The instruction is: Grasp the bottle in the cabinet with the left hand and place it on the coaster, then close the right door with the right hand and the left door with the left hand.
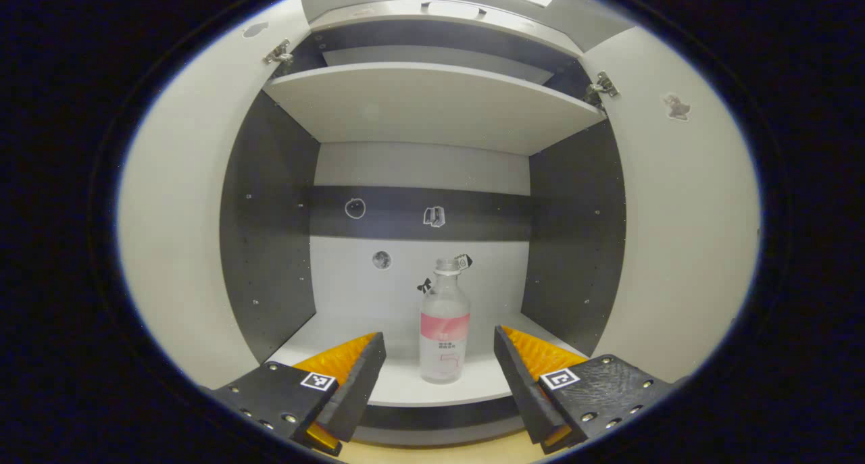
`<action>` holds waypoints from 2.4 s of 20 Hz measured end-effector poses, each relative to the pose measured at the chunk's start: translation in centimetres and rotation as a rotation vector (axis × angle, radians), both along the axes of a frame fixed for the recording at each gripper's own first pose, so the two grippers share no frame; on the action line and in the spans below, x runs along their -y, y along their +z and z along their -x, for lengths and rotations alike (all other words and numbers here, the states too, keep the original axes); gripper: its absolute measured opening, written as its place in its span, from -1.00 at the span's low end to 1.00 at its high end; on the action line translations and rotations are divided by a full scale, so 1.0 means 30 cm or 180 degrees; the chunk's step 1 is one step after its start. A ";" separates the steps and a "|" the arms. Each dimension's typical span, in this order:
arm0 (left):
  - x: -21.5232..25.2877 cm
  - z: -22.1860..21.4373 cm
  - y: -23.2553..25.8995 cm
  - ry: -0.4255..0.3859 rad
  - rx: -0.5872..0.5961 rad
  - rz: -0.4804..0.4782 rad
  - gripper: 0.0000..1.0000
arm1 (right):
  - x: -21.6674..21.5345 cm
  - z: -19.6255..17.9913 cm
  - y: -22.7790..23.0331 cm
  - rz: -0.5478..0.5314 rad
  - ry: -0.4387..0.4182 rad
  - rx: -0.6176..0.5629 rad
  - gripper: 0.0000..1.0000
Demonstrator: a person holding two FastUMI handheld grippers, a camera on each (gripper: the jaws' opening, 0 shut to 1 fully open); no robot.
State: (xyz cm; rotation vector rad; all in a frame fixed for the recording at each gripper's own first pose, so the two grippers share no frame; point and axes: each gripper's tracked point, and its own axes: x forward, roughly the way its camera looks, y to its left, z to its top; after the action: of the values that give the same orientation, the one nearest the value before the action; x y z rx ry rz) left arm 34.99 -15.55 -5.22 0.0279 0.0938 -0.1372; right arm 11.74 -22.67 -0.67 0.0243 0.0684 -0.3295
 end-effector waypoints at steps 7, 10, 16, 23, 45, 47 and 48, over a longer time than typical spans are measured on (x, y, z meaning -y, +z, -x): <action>0.045 -0.182 -0.045 0.0011 0.0042 -0.0128 0.87 | 0.068 -0.094 0.003 -0.0046 -0.0091 0.0006 0.95; 0.061 -0.230 -0.069 0.0021 0.0016 -0.0069 0.87 | 0.084 -0.117 0.000 -0.0005 -0.0103 0.0003 0.96; 0.065 -0.299 -0.105 0.0027 -0.0019 -0.0114 0.82 | 0.086 -0.156 -0.028 -0.0011 -0.0072 -0.0041 0.96; 0.079 -0.305 -0.115 -0.0043 -0.0101 -0.0193 0.36 | 0.092 -0.204 -0.047 -0.0056 -0.0061 -0.0058 0.96; -0.042 0.510 -0.010 -0.0535 0.0164 -0.0145 0.35 | -0.099 0.065 -0.001 -0.0184 0.0027 -0.0069 0.95; -0.060 0.587 -0.069 -0.0576 0.0122 -0.0115 0.35 | -0.125 0.104 -0.010 -0.0169 0.0029 -0.0101 0.95; -0.069 0.624 -0.097 -0.0597 0.0097 -0.0101 0.35 | -0.133 0.123 -0.014 -0.0134 0.0032 -0.0119 0.95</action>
State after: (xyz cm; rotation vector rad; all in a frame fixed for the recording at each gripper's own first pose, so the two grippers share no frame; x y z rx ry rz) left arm 16.28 -13.47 -8.13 0.0703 0.0629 -0.3226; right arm 8.04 -18.67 -1.10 0.0595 0.1125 -0.3185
